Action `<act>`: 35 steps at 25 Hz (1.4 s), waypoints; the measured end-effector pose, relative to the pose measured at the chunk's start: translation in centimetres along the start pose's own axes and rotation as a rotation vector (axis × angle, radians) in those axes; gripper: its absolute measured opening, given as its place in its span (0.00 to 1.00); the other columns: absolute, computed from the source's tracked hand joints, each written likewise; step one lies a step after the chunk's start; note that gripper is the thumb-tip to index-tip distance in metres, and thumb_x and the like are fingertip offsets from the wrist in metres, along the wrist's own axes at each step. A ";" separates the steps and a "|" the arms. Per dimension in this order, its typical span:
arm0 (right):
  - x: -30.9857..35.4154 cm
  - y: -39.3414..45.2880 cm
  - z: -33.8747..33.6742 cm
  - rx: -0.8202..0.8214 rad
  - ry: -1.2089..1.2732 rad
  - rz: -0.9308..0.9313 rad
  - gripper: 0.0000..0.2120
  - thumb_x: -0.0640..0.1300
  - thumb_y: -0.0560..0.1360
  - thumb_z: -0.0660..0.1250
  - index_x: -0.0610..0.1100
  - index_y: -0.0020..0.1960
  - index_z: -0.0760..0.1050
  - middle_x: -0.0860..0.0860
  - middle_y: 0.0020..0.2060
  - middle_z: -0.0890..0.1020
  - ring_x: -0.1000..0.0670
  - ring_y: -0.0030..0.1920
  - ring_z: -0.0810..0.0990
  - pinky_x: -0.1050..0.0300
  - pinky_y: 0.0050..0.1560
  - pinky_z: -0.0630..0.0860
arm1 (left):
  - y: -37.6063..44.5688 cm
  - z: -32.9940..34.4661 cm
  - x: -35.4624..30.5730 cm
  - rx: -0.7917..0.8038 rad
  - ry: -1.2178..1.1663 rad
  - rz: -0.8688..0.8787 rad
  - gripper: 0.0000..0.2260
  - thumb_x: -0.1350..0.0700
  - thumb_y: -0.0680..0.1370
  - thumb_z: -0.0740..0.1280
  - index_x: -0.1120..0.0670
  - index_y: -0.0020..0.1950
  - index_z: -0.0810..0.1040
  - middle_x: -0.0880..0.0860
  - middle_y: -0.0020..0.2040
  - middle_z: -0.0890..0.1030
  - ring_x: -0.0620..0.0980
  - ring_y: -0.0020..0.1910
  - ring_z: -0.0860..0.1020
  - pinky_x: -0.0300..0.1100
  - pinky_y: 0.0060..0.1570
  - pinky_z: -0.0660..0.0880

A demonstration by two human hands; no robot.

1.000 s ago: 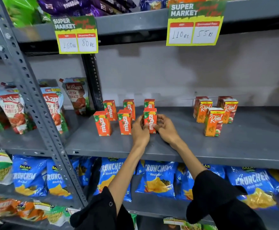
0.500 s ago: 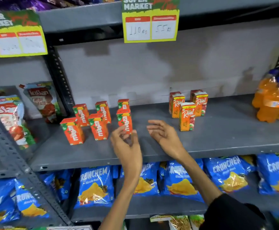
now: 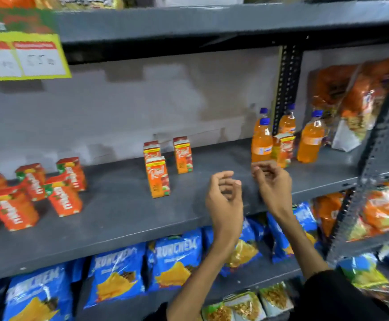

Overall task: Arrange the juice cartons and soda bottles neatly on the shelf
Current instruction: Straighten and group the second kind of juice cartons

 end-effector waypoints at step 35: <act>-0.9 1.9 -3.6 0.569 0.208 0.118 0.19 0.36 0.77 0.68 0.41 0.67 0.73 0.49 0.57 0.83 0.54 0.57 0.82 0.63 0.55 0.79 | 0.8 4.6 2.2 0.017 0.224 -0.034 0.16 0.58 0.80 0.71 0.49 0.67 0.80 0.53 0.58 0.80 0.40 0.48 0.81 0.25 0.43 0.77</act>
Point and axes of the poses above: each hand's wrist, its own y-axis towards the middle knuckle, its own z-axis out of the palm, x = y × z, the point moved 5 cm from there along y, towards the middle knuckle
